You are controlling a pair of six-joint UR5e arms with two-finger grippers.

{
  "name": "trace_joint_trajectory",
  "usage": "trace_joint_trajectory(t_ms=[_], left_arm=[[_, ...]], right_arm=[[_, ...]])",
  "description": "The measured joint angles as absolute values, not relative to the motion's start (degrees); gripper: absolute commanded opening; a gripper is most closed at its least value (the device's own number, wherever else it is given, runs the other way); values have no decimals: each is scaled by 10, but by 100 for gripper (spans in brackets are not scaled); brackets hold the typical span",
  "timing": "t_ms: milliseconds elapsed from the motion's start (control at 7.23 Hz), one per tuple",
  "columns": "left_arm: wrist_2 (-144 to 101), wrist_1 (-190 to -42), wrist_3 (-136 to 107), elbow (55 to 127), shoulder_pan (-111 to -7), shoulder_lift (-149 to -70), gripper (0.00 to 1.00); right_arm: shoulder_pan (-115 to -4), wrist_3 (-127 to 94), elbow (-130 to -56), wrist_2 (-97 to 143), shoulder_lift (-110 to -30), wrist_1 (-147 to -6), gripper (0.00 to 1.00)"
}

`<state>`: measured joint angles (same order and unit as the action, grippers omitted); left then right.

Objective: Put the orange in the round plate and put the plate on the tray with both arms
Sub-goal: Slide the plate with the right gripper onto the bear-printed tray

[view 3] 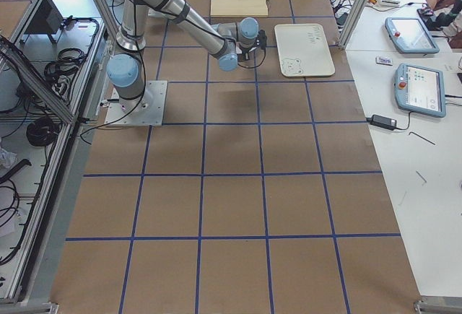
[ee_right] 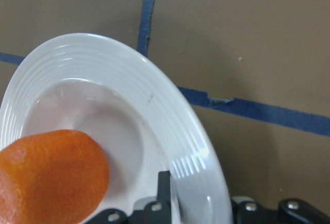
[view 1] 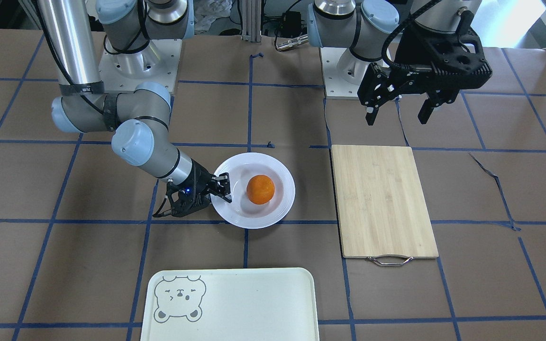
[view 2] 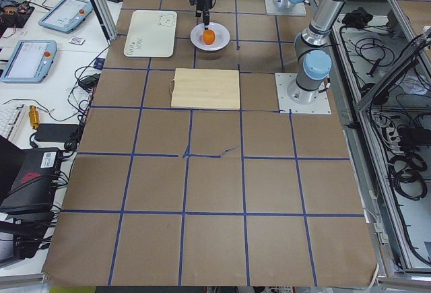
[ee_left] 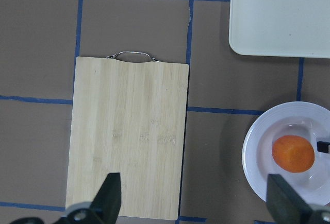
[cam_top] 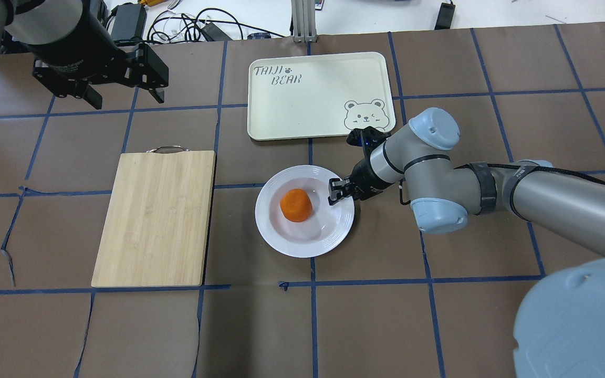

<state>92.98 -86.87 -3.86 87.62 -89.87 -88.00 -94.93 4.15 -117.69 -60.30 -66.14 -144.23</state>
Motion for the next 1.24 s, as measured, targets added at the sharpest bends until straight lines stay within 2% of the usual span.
trace_joint_trajectory(t_ms=[553, 1245], left_arm=[[929, -862, -36, 875, -898, -884, 100], [929, -858, -36, 875, -899, -886, 100]], right_arm=[[-942, 47, -1163, -598, -666, -1451, 0], [-906, 26, -1034, -563, -640, -1408, 0]])
